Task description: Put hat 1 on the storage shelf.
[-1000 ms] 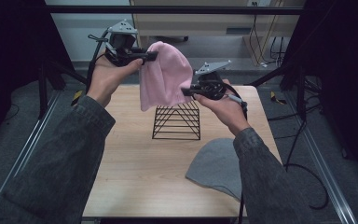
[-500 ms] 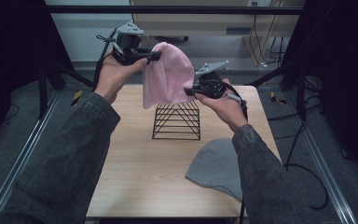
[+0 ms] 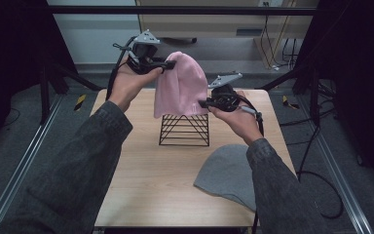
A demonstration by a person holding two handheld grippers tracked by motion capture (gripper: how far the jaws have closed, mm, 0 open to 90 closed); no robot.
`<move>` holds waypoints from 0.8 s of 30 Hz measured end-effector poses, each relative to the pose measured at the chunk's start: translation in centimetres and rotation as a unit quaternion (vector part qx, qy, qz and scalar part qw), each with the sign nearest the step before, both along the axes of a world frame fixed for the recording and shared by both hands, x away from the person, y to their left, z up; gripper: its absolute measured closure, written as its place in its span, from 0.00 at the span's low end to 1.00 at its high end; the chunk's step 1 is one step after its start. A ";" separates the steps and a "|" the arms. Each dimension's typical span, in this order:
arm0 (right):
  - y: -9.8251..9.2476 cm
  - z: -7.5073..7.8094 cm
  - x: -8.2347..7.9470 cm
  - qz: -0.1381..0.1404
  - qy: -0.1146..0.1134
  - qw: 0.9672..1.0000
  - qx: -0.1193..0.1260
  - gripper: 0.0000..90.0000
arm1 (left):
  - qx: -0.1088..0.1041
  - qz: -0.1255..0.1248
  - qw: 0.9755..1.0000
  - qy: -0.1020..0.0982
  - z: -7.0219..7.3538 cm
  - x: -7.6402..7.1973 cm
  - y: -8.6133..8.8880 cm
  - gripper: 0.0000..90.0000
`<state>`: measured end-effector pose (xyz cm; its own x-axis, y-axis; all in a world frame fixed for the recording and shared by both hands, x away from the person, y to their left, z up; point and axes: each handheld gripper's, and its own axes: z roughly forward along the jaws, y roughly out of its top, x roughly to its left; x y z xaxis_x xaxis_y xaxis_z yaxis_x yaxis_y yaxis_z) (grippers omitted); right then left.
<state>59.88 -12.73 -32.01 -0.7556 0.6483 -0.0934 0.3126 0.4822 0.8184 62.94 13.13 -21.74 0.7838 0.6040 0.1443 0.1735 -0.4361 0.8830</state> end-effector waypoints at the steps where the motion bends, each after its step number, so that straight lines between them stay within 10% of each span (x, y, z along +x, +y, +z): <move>1: -0.1 -0.2 0.0 0.000 0.002 1.000 0.002 0.91 | 0.001 -0.001 1.000 0.001 -0.1 0.0 -0.1 0.86; 24: -0.9 -3.3 -0.1 -0.011 0.029 0.999 -0.009 0.84 | 0.017 -0.019 1.000 0.002 -2.3 -1.3 -1.6 0.86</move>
